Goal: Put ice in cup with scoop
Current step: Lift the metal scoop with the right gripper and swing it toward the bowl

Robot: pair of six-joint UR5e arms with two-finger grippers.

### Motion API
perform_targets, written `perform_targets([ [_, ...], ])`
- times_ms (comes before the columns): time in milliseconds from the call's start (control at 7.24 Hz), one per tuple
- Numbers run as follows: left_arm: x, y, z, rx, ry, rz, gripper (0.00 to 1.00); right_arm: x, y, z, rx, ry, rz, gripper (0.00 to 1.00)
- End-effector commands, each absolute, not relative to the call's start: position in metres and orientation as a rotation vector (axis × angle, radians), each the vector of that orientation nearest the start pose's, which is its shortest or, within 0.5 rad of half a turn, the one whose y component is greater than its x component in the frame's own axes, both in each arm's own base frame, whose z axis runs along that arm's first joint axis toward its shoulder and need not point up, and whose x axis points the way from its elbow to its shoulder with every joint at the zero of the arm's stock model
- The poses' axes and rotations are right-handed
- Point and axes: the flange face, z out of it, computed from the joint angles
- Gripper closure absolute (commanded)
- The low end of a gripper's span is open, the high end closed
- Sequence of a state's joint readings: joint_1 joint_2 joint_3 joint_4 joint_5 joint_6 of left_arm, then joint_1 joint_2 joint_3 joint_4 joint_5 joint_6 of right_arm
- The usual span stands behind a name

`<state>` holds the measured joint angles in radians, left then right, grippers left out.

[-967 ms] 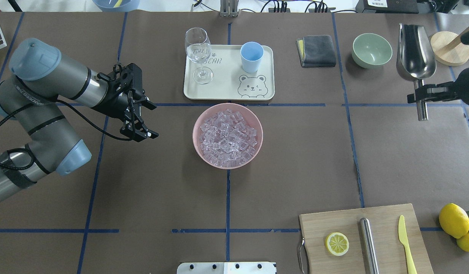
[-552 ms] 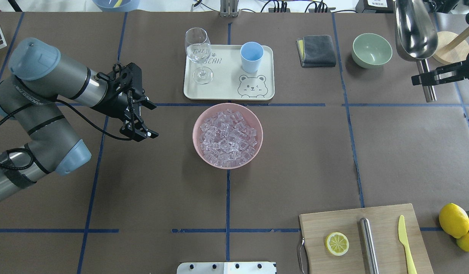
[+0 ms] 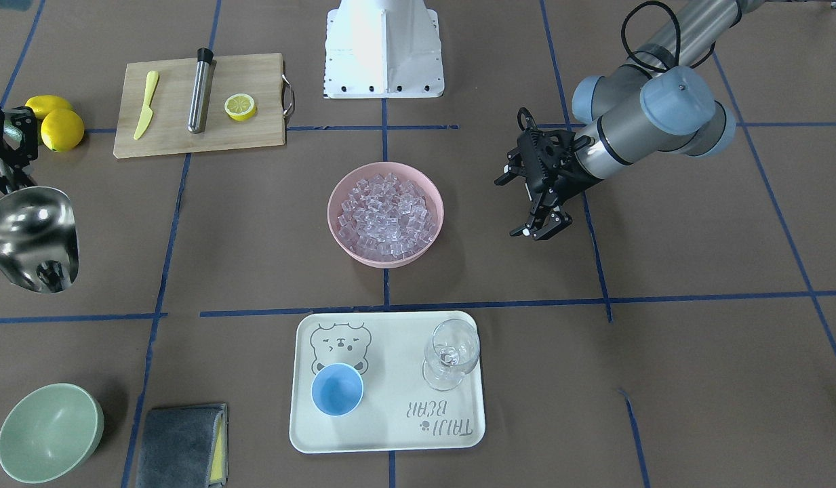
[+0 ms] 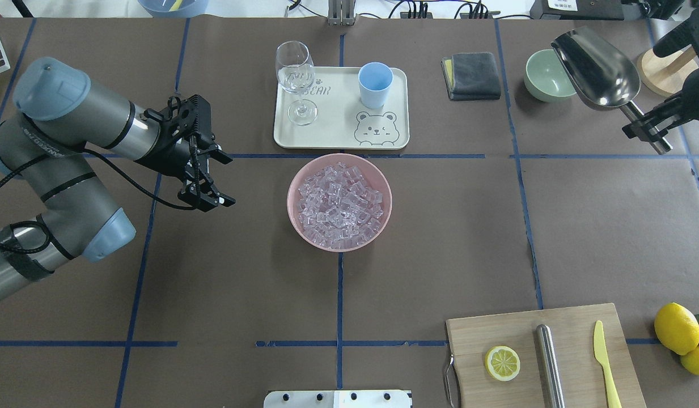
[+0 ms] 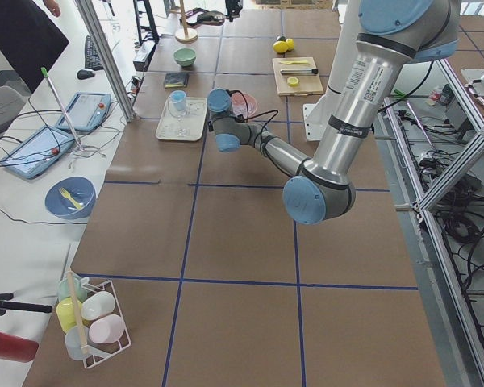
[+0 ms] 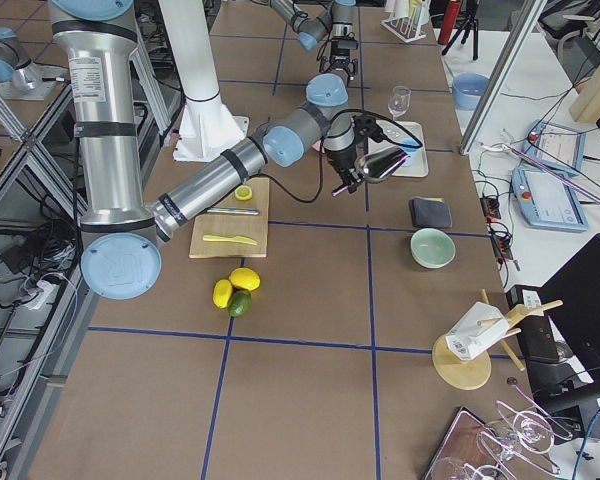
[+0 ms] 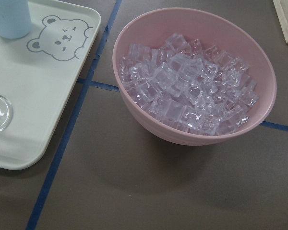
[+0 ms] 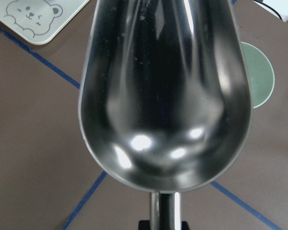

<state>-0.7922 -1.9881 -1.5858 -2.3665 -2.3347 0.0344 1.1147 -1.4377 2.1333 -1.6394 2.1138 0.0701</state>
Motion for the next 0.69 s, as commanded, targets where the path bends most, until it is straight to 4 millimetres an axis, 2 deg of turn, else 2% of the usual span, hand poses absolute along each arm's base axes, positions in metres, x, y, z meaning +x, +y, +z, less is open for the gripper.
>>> perform_targets([
  [0, 0.397, -0.494, 0.319, 0.891, 1.102, 1.149, 0.0, -0.178, -0.49, 0.311, 0.42, -0.492, -0.797, 1.0],
  [138, 0.397, -0.494, 0.319, 0.892, 1.101, 1.149, 0.0, -0.2, -0.494, 0.288, 0.406, -0.378, -0.953, 1.0],
  [276, 0.398, -0.494, 0.319, 0.892, 1.101, 1.15, 0.0, -0.22, -0.497, 0.275, 0.386, -0.315, -1.065, 1.0],
  [414, 0.398, -0.494, 0.318, 0.893, 1.102, 1.15, 0.0, -0.23, -0.501, 0.275, 0.384, -0.301, -1.162, 1.0],
  [552, 0.4, -0.493, 0.318, 0.89, 1.105, 1.153, 0.0, -0.231, -0.501, 0.27, 0.418, -0.274, -1.303, 1.0],
])
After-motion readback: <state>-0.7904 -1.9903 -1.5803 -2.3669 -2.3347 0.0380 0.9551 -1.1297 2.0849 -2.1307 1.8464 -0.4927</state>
